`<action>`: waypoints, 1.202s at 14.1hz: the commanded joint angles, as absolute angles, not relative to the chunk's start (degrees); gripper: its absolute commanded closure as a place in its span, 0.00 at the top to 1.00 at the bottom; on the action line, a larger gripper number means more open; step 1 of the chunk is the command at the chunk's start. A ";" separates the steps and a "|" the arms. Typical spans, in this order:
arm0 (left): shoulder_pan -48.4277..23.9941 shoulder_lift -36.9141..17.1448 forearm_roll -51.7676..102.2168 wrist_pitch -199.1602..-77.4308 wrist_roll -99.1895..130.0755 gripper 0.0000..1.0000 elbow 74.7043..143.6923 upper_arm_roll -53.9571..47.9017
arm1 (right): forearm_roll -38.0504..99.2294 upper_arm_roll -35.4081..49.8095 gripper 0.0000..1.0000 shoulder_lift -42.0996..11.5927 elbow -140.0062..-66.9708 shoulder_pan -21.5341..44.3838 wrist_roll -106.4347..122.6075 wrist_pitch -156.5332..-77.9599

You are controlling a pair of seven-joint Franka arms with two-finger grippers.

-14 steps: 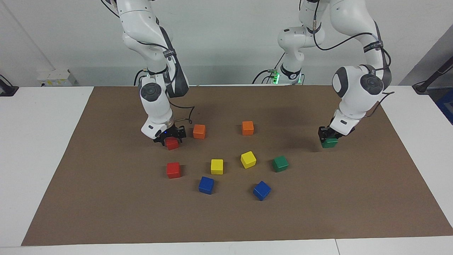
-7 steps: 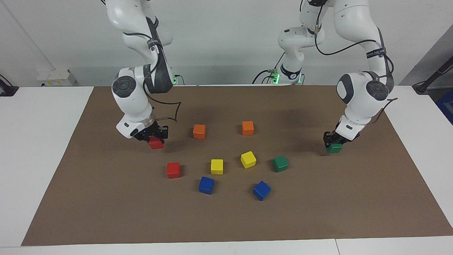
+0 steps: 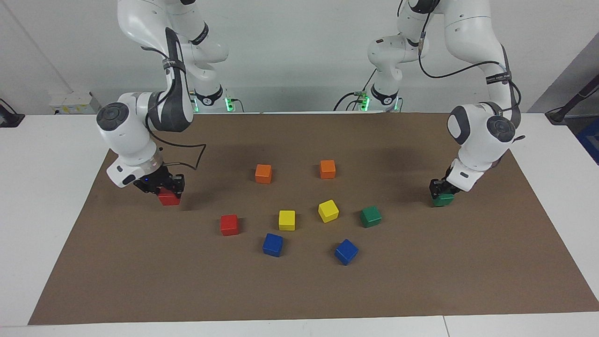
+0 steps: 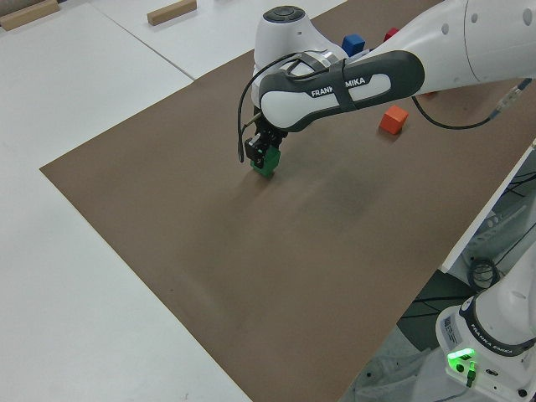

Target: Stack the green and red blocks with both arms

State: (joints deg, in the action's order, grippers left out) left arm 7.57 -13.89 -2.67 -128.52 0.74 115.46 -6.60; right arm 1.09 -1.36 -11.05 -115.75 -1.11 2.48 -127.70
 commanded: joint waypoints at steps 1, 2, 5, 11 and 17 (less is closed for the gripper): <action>7.91 -14.24 -2.81 -129.37 0.88 0.00 115.49 -6.86 | 0.79 -0.88 0.00 -11.86 -118.03 -1.93 3.69 -130.87; 7.82 -14.24 -2.81 -129.37 1.49 0.00 115.58 -6.86 | 0.79 -0.79 0.00 -11.95 -118.21 -2.19 3.78 -130.87; 7.82 -14.24 -2.81 -129.29 2.72 0.00 115.93 -6.86 | 0.88 -0.79 0.00 -12.65 -118.21 -3.33 4.83 -130.96; 7.65 -13.98 -2.81 -131.21 3.08 0.02 117.51 -6.86 | 0.88 -0.79 0.00 -12.48 -119.71 -4.31 5.62 -130.87; 7.47 -14.06 -2.90 -130.70 3.08 1.00 115.24 -6.85 | 0.88 -0.79 0.00 -13.18 -120.85 -4.66 5.71 -132.54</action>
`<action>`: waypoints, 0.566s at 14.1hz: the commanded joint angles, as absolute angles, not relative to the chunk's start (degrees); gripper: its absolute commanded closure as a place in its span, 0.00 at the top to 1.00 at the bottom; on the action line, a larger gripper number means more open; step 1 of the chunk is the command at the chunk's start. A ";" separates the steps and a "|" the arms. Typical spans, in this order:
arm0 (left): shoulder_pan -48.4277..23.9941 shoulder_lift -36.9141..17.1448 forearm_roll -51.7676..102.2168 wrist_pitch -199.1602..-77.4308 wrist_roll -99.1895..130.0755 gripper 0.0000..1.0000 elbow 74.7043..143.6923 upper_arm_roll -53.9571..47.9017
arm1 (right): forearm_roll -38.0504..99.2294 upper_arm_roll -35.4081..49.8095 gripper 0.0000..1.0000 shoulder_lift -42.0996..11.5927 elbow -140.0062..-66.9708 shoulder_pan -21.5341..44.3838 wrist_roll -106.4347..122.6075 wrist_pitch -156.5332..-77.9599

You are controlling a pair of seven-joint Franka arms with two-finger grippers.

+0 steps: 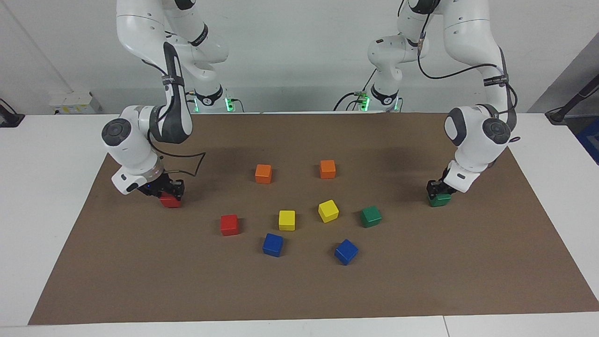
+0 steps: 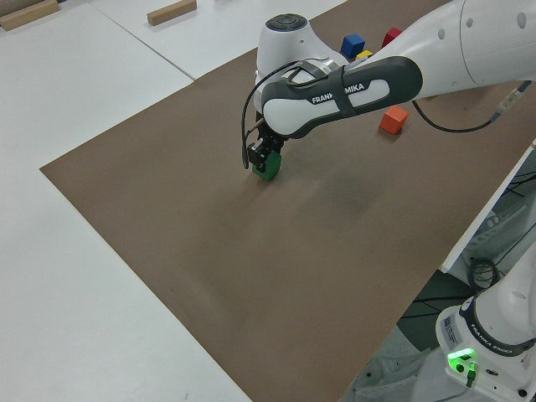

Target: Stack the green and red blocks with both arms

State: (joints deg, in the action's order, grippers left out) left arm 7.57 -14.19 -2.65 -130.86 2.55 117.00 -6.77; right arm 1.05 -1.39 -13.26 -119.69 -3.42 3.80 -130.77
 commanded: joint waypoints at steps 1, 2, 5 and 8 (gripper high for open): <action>7.38 -14.15 -2.90 -128.43 3.08 1.00 113.05 -6.86 | 0.88 -0.79 0.00 -13.18 -120.94 -4.75 5.71 -132.63; 6.95 -14.24 -2.99 -125.54 2.99 1.00 110.42 -6.86 | 0.88 -0.79 0.00 -13.27 -120.94 -4.83 5.80 -132.89; 1.08 -15.99 -2.38 -121.64 11.02 1.00 103.47 -7.03 | 0.88 -0.79 0.00 -13.27 -121.03 -5.10 5.71 -132.89; -7.62 -21.42 -2.02 -117.27 27.20 1.00 93.12 -6.94 | 0.88 -0.79 1.00 -13.27 -120.33 -5.10 5.54 -132.37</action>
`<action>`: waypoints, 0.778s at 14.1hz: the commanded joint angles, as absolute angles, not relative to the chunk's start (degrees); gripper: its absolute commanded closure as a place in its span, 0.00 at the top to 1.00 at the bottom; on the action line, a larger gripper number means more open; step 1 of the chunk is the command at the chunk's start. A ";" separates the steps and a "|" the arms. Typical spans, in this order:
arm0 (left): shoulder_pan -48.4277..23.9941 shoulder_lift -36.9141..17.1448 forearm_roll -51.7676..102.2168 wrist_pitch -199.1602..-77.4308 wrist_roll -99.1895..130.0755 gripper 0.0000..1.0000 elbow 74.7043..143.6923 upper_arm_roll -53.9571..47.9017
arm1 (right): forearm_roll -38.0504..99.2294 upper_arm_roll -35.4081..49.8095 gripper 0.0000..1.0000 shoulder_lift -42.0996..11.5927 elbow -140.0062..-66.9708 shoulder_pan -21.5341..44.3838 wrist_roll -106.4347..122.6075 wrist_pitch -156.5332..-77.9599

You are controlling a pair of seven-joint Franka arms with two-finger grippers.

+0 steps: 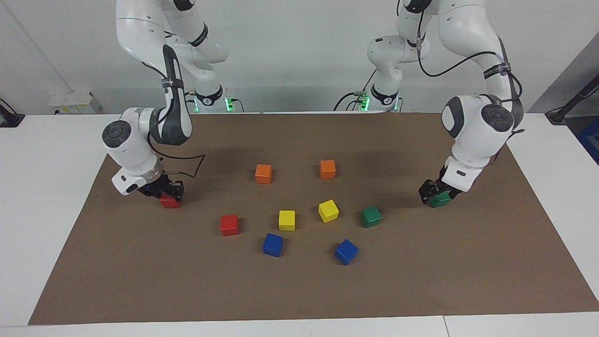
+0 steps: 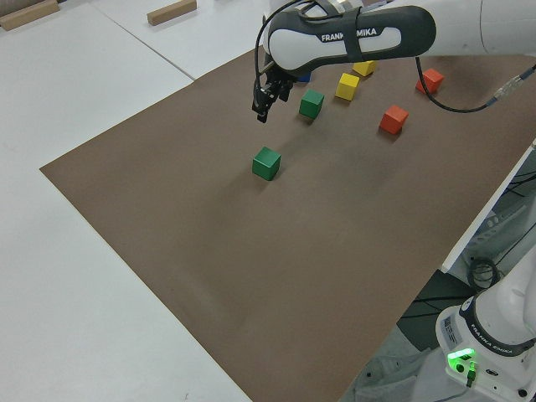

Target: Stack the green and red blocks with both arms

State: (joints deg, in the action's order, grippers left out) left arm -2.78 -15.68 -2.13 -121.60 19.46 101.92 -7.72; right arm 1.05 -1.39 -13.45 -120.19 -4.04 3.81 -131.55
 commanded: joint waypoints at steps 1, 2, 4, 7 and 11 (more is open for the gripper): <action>-10.00 -23.36 -2.54 -115.94 29.25 1.00 90.29 -6.94 | 0.88 -0.79 1.00 -13.27 -119.37 -4.58 5.36 -131.93; -12.72 -24.60 -2.46 -114.71 30.14 1.00 89.22 -6.77 | 0.88 -0.79 1.00 -13.01 -117.70 -4.22 5.19 -131.31; -15.11 -27.84 -3.85 -115.05 36.18 1.00 87.29 -6.68 | 0.88 -0.53 1.00 -12.74 -112.88 -3.43 5.10 -127.82; -15.65 -28.30 -7.65 -119.43 35.95 1.00 89.64 -6.86 | 0.79 -0.53 1.00 -14.31 -101.82 0.60 5.10 -120.88; -14.86 -27.95 -7.82 -121.02 35.86 1.00 92.36 -6.77 | -1.75 -0.44 1.00 -20.64 -89.59 6.76 0.45 -114.09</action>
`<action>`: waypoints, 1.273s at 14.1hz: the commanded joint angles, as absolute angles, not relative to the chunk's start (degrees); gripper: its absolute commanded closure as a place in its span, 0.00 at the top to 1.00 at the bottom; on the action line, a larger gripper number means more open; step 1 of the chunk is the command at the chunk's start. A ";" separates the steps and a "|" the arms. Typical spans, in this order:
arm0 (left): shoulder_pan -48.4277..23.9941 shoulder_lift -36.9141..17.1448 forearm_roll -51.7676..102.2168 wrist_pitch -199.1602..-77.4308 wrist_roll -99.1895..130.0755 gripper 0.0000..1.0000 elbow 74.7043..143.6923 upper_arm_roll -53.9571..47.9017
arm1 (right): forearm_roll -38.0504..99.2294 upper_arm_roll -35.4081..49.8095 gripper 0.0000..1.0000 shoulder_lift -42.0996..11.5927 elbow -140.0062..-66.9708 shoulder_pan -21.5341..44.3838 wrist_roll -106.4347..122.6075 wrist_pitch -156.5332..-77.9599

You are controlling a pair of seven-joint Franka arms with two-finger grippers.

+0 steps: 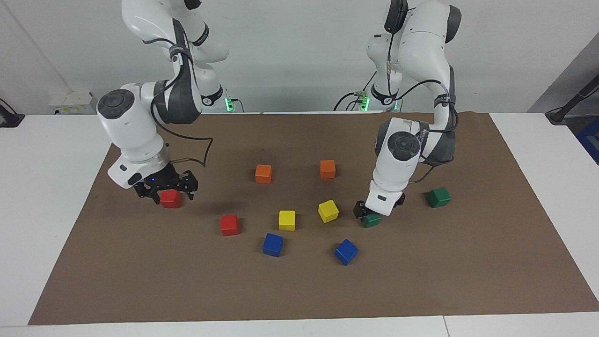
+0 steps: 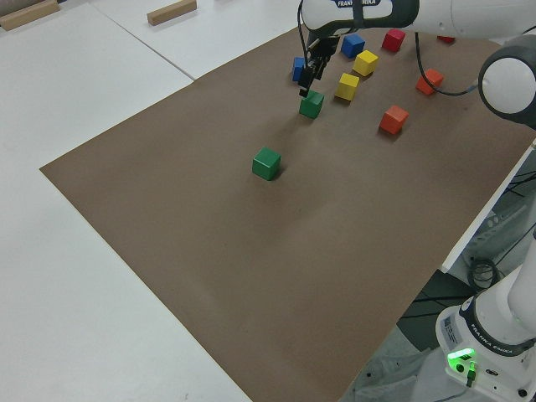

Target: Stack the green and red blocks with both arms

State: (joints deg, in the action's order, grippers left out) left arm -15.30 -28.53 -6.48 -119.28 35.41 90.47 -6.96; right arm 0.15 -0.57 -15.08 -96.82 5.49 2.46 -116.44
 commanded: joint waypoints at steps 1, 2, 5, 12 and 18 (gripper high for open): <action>-14.42 -27.51 -7.74 -123.20 35.95 1.00 94.29 -6.85 | -1.50 -0.44 1.00 -22.39 -87.56 7.99 -0.43 -113.82; -14.33 -26.64 -7.65 -125.83 36.47 1.00 97.70 -6.86 | -1.23 -0.35 1.00 -24.07 -86.93 9.30 -1.83 -113.91; -14.41 -26.02 -7.30 -128.49 38.14 1.00 100.20 -6.94 | -0.97 -0.26 1.00 -26.98 -86.22 11.34 -4.74 -116.36; -15.20 -25.93 -7.12 -129.73 41.75 0.88 101.43 -7.03 | -0.17 0.00 1.00 -31.20 -83.58 14.41 -8.79 -117.94; -15.21 -25.84 -7.21 -127.98 41.84 0.12 101.17 -6.94 | 0.18 0.09 1.00 -32.61 -85.51 13.45 -8.79 -122.87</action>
State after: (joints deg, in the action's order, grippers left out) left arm -14.82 -28.18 -6.50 -128.52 40.74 99.01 -7.46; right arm -0.33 -0.46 -31.95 -85.47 14.37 -7.90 -121.69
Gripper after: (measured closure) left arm 0.330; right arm 0.000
